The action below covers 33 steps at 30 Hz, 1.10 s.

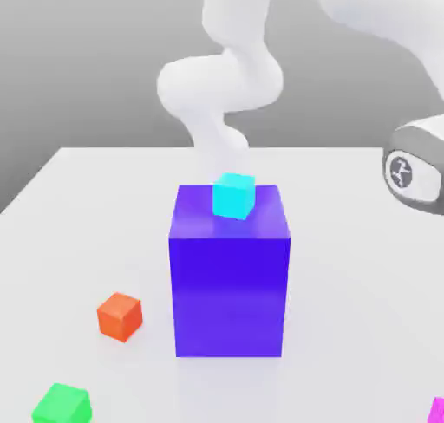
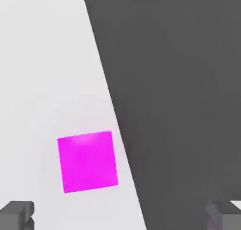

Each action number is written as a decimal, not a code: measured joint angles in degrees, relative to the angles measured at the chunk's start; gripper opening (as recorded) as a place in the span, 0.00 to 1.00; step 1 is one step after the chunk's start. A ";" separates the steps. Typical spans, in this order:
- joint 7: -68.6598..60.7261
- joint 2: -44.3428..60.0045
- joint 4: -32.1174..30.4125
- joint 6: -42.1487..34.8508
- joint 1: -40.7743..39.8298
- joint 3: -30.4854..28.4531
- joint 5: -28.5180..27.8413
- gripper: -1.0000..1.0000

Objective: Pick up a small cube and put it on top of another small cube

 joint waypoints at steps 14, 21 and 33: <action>-0.53 3.24 0.72 1.60 0.64 -0.18 -0.72 0.00; -3.83 -2.97 -3.65 -0.91 -8.88 -6.09 2.37 0.00; -11.70 -9.45 -11.41 0.16 -27.79 -18.15 10.28 0.00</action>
